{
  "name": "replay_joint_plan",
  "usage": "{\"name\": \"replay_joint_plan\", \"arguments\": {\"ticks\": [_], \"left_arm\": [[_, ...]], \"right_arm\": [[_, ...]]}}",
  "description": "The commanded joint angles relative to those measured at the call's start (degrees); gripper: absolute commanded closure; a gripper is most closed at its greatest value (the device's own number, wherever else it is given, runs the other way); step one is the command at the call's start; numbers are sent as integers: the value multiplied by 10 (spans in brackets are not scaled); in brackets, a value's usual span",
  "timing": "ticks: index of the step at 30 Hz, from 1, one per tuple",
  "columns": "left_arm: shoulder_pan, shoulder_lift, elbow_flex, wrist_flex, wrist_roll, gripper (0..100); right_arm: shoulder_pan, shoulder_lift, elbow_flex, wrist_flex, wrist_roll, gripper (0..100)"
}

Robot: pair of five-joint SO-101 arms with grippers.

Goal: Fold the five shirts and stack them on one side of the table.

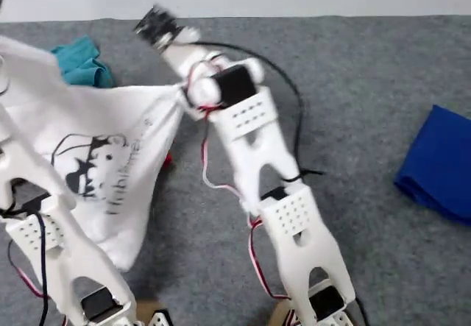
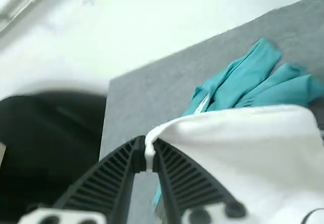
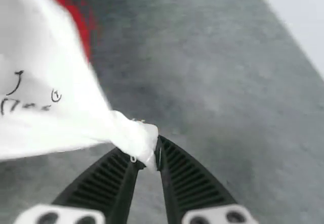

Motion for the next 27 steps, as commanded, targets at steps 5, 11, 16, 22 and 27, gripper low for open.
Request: {"name": "replay_joint_plan", "arguments": {"ticks": [5, 11, 16, 22, 27], "left_arm": [[102, -92, -24, -27, 7, 996], [175, -109, -23, -146, 60, 996], [228, -96, -13, -251, 65, 996], [236, -84, -8, -343, 67, 996], [238, -115, -8, -373, 67, 996]], "right_arm": [[95, -98, -26, 22, 4, 989], [168, -135, -29, 20, 5, 989], [245, -161, -30, 14, 5, 989], [324, -211, -30, -34, 5, 989], [338, -255, -30, -33, 5, 989]]}}
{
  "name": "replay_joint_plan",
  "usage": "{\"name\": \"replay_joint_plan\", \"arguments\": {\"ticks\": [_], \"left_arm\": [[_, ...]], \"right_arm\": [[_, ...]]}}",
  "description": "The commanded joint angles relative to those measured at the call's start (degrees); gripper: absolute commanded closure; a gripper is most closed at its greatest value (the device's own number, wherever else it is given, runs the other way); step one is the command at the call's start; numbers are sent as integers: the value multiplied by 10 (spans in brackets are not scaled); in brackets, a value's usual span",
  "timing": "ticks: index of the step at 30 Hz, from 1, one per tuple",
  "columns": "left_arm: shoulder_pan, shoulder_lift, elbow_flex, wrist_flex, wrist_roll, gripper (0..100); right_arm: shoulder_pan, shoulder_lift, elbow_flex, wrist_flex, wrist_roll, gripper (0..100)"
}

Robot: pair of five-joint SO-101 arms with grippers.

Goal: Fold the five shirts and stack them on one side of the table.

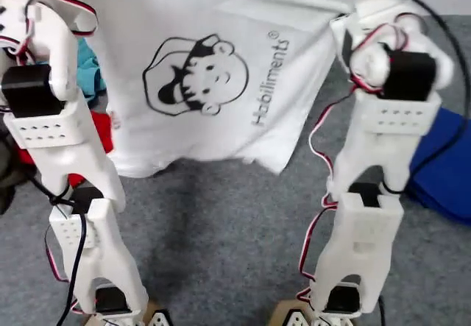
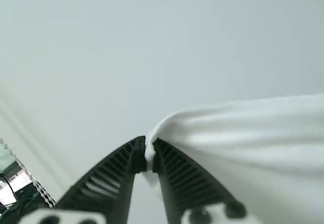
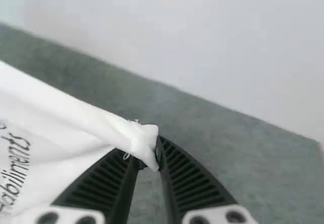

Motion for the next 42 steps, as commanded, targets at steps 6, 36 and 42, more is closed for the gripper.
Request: {"name": "replay_joint_plan", "arguments": {"ticks": [6, 36, 42], "left_arm": [[25, -94, -8, -37, 5, 996], [114, -360, -6, -1, 3, 995], [117, -359, 7, 130, -24, 995]], "right_arm": [[13, -115, -22, -9, 6, 989], [128, -405, -17, 44, 38, 988], [126, -408, 76, 44, 34, 988]]}}
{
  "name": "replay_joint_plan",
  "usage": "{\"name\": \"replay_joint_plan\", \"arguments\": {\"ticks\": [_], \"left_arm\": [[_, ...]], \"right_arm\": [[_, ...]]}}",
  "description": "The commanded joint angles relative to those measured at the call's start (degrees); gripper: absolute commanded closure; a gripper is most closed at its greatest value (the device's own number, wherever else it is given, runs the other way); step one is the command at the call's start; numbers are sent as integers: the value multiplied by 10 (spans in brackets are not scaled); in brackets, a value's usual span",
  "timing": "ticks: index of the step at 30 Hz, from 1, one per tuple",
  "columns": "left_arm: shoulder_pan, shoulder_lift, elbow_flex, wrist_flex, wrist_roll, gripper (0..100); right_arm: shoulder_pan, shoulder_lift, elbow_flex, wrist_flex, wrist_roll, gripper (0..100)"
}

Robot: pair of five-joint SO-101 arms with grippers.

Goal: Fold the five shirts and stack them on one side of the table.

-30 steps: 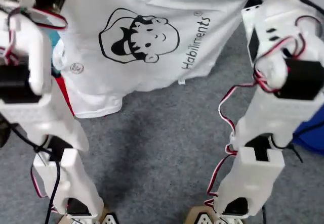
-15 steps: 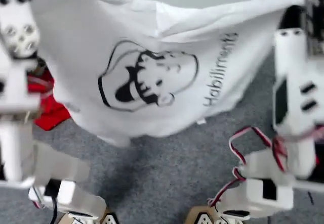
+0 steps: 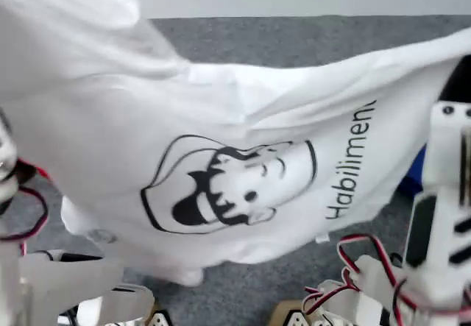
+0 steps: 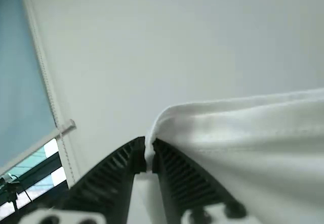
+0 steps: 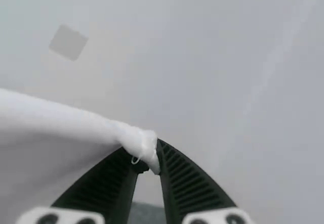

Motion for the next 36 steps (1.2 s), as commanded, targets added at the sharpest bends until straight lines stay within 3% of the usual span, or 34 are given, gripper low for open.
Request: {"name": "replay_joint_plan", "arguments": {"ticks": [1, 8, 14, 16, 21, 26, 31, 36], "left_arm": [[4, -4, 24, 83, -11, 995], [1, -5, 199, 178, -13, 996], [3, -5, 491, 154, -13, 996], [0, -5, 601, 98, -13, 996], [-2, -5, 853, -133, -13, 996], [0, 14, 1025, -363, -13, 996], [-24, 122, 1040, -495, -12, 996], [-50, 266, 931, -554, -11, 996]], "right_arm": [[4, -4, 72, 20, 4, 988], [2, -1, 296, 20, 3, 988], [-14, 1, 569, -28, 3, 988], [-17, 1, 658, -83, 3, 988], [-17, 1, 838, -269, 3, 988], [-17, 1, 974, -444, 6, 988], [-17, 15, 1067, -606, 7, 988], [-15, 96, 1069, -731, 7, 988]]}}
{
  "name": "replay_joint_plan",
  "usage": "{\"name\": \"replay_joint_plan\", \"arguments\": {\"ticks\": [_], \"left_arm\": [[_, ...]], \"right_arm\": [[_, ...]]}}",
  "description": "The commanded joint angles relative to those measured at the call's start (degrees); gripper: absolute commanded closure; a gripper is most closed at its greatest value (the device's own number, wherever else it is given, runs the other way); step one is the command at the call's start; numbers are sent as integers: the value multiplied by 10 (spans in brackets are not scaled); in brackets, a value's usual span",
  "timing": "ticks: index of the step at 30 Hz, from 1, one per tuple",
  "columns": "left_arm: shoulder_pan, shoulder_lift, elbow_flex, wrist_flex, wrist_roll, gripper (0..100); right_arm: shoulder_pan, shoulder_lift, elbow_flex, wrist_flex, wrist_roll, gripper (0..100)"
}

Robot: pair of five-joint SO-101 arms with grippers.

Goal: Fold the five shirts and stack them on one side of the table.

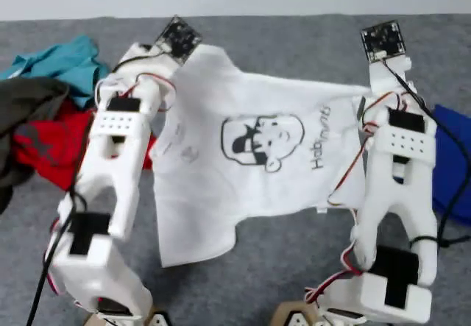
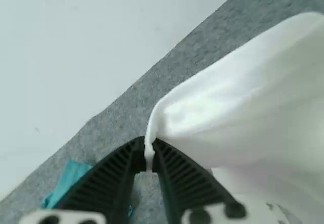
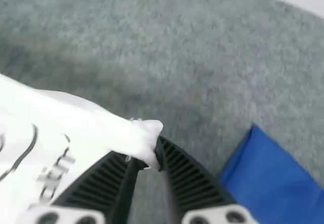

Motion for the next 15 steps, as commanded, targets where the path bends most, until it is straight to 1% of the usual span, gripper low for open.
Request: {"name": "replay_joint_plan", "arguments": {"ticks": [1, 4, 9, 11, 15], "left_arm": [[-16, 83, -112, -40, -5, 996], [-16, 169, -233, -40, -5, 996], [-12, 310, -460, -36, -4, 996], [-11, 360, -550, -18, -4, 996], [-12, 446, -725, 45, -4, 996]], "right_arm": [[-3, 44, -16, -98, 6, 988], [-4, 104, -66, -139, 6, 988], [-3, 212, -215, -145, 5, 988], [-4, 254, -275, -145, 5, 988], [-7, 314, -377, -145, 5, 988]]}}
